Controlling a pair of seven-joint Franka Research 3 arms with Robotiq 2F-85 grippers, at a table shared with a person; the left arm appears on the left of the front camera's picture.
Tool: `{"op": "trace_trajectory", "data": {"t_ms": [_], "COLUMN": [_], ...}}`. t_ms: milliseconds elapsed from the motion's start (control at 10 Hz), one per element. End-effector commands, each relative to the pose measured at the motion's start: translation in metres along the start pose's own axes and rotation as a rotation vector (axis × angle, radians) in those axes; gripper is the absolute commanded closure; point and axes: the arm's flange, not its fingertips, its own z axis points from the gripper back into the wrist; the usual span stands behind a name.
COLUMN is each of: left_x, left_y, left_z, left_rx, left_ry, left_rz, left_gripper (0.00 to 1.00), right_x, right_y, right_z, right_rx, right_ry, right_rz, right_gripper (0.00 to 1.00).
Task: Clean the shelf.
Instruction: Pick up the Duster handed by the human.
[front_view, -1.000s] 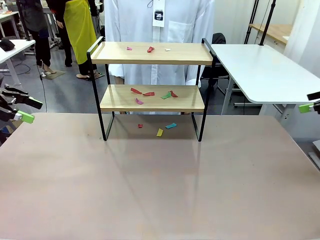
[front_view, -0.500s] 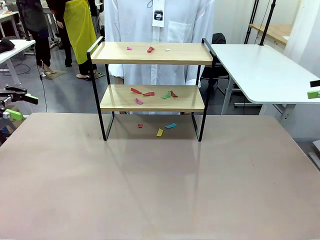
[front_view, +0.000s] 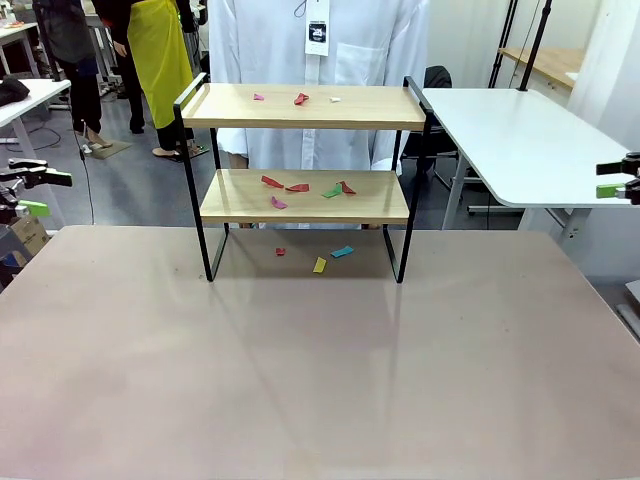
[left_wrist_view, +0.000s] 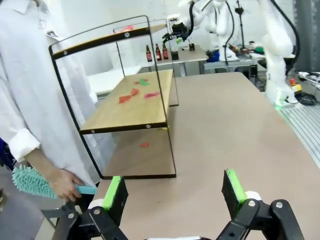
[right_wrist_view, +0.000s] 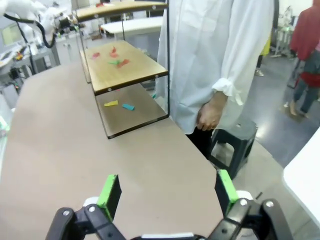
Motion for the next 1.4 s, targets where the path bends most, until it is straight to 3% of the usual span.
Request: {"op": "trace_trajectory", "data": {"t_ms": [0, 100, 300, 900, 1300], "left_x": [0.003, 0.010, -0.002, -0.023, -0.031], "left_y": [0.003, -0.004, 0.001, 0.019, 0.027], "left_z": [-0.004, -0.003, -0.001, -0.011, -0.007], "left_rx": [0.005, -0.006, 0.007, 0.059, 0.066], "left_ry": [-0.043, -0.019, -0.011, -0.110, -0.139], "left_rz": [-0.023, 0.018, 0.002, -0.058, -0.051], "left_gripper": [0.00, 0.00, 0.00, 0.00, 0.00], "right_x": [0.007, 0.000, 0.000, -0.026, -0.035], "right_y": [-0.015, 0.000, 0.000, -0.058, -0.084], "right_z": [0.006, 0.000, 0.000, -0.014, -0.021], "right_rx": [-0.003, 0.000, 0.000, 0.037, 0.031], "right_ry": [-0.028, 0.000, 0.000, -0.107, -0.116], "right_rz": [0.090, 0.000, 0.000, 0.091, 0.059], "right_gripper": [0.00, 0.00, 0.00, 0.00, 0.00]}}
